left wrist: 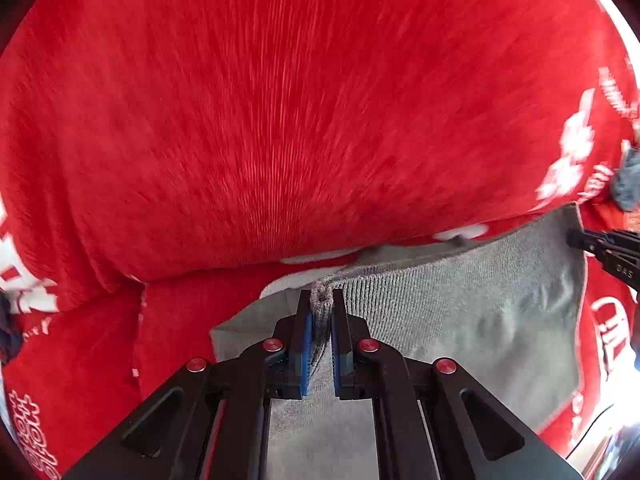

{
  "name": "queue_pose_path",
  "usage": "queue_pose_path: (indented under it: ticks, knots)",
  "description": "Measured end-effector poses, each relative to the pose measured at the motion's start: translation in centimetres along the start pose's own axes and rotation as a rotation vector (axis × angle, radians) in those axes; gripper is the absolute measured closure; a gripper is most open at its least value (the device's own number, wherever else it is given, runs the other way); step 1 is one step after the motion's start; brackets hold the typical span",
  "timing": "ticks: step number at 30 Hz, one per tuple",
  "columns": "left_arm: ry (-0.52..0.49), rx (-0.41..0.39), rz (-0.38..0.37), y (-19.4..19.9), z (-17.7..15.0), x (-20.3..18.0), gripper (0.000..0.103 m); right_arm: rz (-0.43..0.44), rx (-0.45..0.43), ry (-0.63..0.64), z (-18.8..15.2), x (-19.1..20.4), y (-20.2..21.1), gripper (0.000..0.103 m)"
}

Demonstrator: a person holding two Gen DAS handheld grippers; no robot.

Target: Fold small clothes

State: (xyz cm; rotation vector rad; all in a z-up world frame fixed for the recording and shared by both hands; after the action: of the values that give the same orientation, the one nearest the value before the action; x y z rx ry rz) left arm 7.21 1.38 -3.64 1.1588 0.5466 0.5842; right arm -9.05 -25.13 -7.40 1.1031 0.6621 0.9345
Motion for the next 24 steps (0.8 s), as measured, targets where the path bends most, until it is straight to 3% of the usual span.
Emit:
queue_pose_path:
  ticks: [3,10,11,13,14,15,19,21,24]
  knots:
    - [0.029,0.051,0.022,-4.1,-0.1,0.6,0.094,-0.011,0.051,-0.027,0.0,-0.3,-4.1,0.096]
    - [0.056,0.087,0.113,-8.3,-0.5,2.0,0.093,0.010,0.123,-0.108,-0.3,-1.2,-9.7,0.096]
    - [0.064,0.093,0.126,-8.6,-0.7,2.2,0.088,0.006,0.132,-0.129,-0.4,-1.5,-10.2,0.095]
    - [0.086,0.091,0.212,-8.5,-0.9,3.5,0.037,-0.009,0.123,-0.192,-0.5,-2.5,-9.9,0.080]
    - [0.104,0.070,0.265,-7.8,-0.9,4.4,0.029,-0.012,0.119,-0.228,-0.6,-3.1,-9.5,0.074]
    - [0.120,0.051,0.276,-7.1,-1.0,5.1,0.028,-0.003,0.111,-0.268,-0.8,-3.7,-9.0,0.074]
    - [0.173,0.069,0.163,-4.2,-2.2,6.0,0.028,0.117,0.071,-0.396,-1.9,-5.3,-5.6,0.075]
    - [0.167,0.066,0.045,-2.5,-3.2,4.9,0.028,0.202,0.063,-0.403,-2.6,-4.8,-4.0,0.084]
    - [0.138,0.084,-0.134,-1.7,-4.2,2.0,0.028,0.338,0.074,-0.387,-4.2,-2.8,-3.0,0.085]
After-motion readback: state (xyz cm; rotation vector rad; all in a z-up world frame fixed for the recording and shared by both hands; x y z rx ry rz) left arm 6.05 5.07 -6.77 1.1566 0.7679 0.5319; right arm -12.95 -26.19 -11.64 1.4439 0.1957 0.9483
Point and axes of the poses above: each gripper's, at about its wrist camera, not at the fingertips, and y roughly against the way its jaws point, x to its left, z to its top, the point moved 9 cm from there along -y, roughly the way its jaws point, and after that the axes turned 7 degrees about x, right-handed, at the moved point
